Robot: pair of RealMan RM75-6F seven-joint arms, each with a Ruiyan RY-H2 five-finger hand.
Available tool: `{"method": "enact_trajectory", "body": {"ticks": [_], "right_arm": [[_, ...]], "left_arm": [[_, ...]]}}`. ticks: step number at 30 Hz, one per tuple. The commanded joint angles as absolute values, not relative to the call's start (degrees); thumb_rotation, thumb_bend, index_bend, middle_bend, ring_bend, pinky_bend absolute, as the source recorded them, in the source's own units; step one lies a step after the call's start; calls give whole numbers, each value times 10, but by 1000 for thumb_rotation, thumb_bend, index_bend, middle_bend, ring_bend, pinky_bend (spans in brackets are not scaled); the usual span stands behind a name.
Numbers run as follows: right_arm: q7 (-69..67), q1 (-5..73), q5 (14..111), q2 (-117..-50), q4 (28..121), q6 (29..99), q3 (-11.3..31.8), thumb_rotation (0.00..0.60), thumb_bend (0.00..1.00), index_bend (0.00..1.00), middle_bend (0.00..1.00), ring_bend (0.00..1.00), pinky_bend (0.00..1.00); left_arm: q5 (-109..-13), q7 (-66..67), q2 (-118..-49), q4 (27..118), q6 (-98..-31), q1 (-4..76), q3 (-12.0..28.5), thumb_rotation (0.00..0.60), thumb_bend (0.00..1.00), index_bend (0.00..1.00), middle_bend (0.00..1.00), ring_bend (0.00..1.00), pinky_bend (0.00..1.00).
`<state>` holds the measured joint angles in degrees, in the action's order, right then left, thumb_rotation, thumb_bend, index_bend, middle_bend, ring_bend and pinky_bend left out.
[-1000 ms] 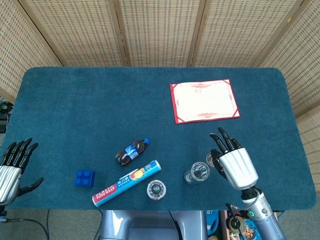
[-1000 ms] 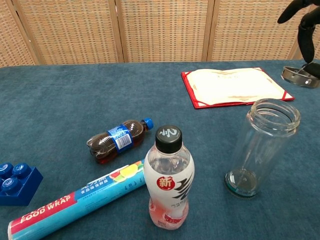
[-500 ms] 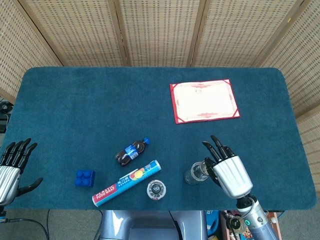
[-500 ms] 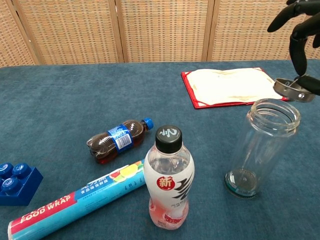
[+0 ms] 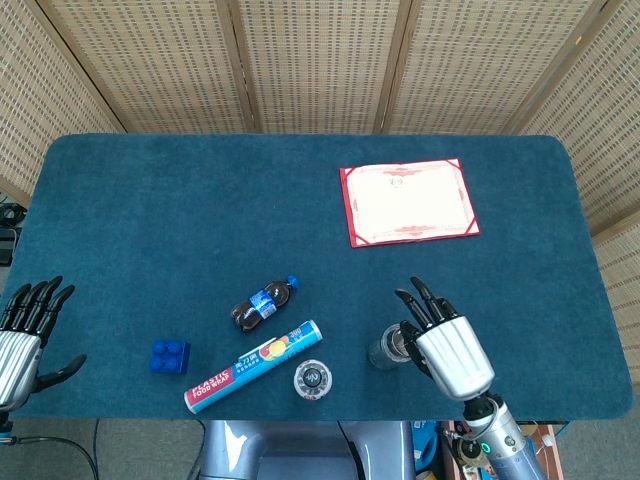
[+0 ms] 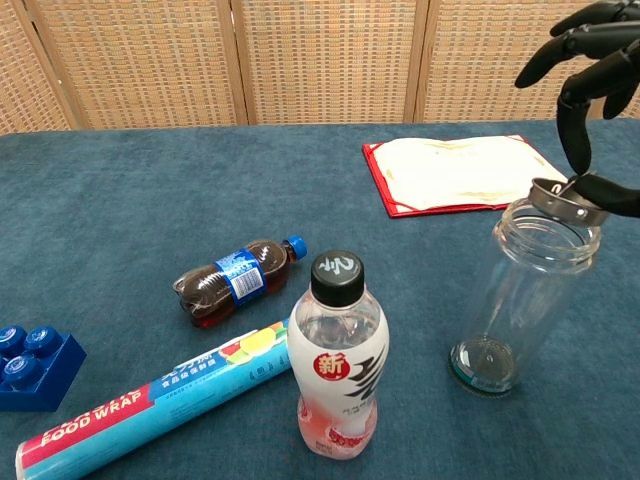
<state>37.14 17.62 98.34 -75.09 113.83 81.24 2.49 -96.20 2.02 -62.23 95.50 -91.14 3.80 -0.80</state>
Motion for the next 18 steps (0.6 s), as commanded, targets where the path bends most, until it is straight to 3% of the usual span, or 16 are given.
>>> {"method": "enact_trajectory", "body": {"ticks": [1,18], "right_arm": [[372,176,985,-753,1139,811,26,600,534,642,285,119,430],[375,175,982,-772,1130,795,33,600,533,642,271,119,430]], "left_arm": [[-963,21,-623,955,-912,38,-8,600,209,0,0,0,0],[-964,19,-623,954,-914,36,-8,600,209,0,0,0,0]]}}
